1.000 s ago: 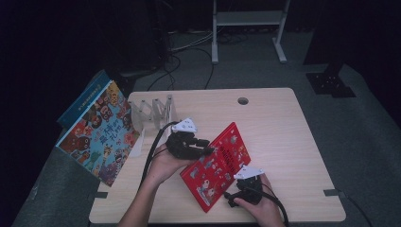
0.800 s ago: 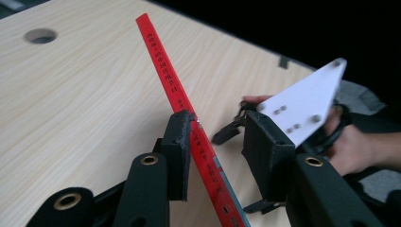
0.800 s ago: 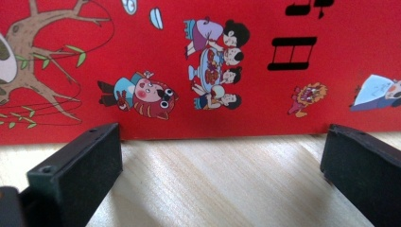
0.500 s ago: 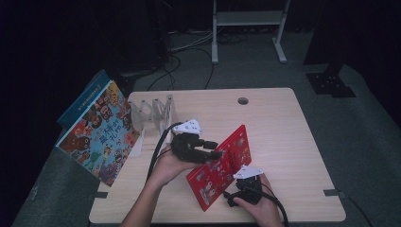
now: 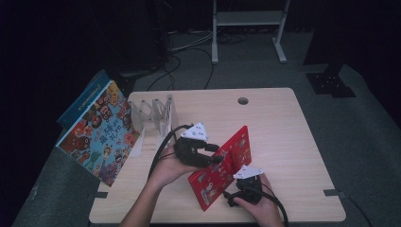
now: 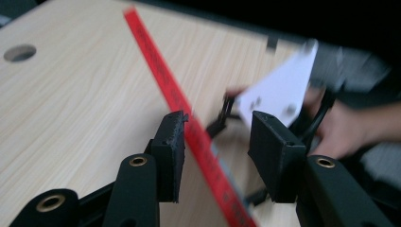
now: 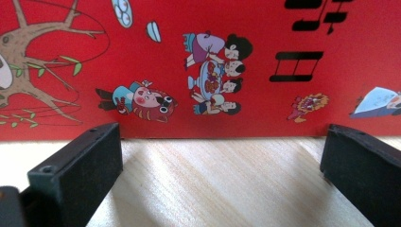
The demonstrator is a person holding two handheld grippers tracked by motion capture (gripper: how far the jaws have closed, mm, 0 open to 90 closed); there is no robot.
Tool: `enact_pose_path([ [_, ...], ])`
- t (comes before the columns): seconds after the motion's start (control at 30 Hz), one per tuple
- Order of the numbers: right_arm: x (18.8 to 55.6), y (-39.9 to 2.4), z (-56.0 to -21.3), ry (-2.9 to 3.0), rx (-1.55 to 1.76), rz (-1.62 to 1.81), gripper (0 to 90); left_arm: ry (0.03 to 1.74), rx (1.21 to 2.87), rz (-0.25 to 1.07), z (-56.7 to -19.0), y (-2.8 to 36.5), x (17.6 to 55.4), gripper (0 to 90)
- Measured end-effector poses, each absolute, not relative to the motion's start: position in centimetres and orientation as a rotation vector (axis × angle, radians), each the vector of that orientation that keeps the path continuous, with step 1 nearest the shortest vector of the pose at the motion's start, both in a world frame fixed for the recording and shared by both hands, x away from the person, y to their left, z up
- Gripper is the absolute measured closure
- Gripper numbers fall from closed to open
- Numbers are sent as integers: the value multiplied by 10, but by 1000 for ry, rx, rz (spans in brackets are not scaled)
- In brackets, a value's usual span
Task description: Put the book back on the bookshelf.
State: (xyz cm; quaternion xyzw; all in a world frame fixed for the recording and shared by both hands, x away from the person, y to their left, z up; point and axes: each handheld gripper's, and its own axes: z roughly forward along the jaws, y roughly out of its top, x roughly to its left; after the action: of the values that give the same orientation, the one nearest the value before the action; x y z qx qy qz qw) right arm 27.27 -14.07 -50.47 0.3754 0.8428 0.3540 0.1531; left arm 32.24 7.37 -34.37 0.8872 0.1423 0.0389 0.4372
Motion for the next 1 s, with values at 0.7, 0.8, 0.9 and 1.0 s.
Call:
enact_pose_path([
  [0.7, 278, -164, -503, 2378, 1084, 1064, 143, 425, 2316, 119, -342, 78, 334, 723],
  [0.8, 282, -174, -499, 2364, 1078, 1084, 147, 407, 2337, 119, -338, 80, 337, 756],
  [0.9, 286, -186, -493, 2351, 1075, 1124, 160, 396, 2340, 98, -334, 82, 339, 791],
  [1.0, 290, -197, -487, 2336, 1067, 1150, 185, 376, 2370, 99, -331, 84, 340, 797],
])
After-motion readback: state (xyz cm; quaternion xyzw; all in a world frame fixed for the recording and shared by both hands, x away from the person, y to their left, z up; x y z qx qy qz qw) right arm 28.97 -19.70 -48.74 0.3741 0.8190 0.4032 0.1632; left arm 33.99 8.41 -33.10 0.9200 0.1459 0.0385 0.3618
